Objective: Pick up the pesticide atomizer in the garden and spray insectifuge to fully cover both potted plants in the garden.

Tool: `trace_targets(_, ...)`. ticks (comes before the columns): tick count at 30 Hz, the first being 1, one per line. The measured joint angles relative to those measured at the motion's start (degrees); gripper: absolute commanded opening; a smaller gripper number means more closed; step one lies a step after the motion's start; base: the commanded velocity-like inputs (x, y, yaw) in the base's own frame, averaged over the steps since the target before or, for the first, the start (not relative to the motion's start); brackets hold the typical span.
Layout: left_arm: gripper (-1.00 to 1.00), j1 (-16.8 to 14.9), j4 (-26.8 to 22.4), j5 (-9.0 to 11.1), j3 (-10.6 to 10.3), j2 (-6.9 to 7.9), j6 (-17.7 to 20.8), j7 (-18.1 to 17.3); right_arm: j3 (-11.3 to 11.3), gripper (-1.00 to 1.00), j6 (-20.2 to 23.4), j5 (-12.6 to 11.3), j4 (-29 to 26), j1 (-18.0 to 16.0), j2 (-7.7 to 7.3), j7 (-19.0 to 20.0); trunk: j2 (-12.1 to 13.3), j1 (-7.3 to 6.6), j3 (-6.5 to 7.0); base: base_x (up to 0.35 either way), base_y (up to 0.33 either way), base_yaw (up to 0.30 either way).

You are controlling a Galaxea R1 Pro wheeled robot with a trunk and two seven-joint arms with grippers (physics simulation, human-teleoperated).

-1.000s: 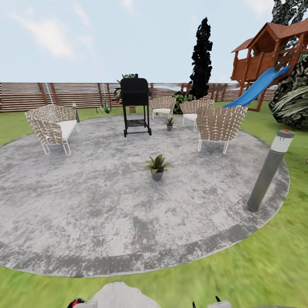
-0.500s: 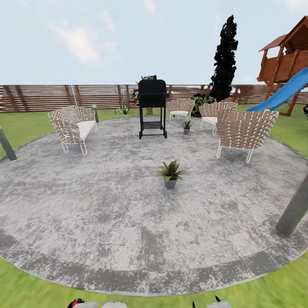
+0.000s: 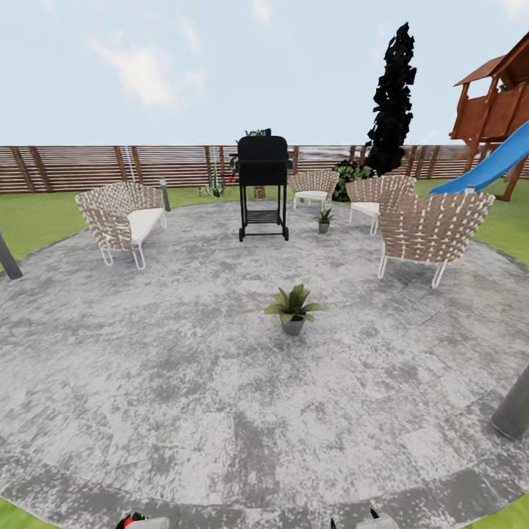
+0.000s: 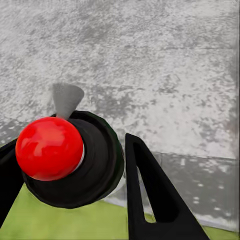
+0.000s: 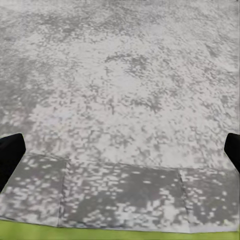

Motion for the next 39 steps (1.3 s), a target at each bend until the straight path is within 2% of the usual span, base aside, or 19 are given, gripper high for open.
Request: trace_targets(39,-1.0,0.01,-0.01,-0.06,0.0,0.0,0.01,0.0,0.01,1.0,0.0,0.05,0.02,-0.01,0.09,0.17,0.0,0.0,0.0,0.318,-0.146,0.051)
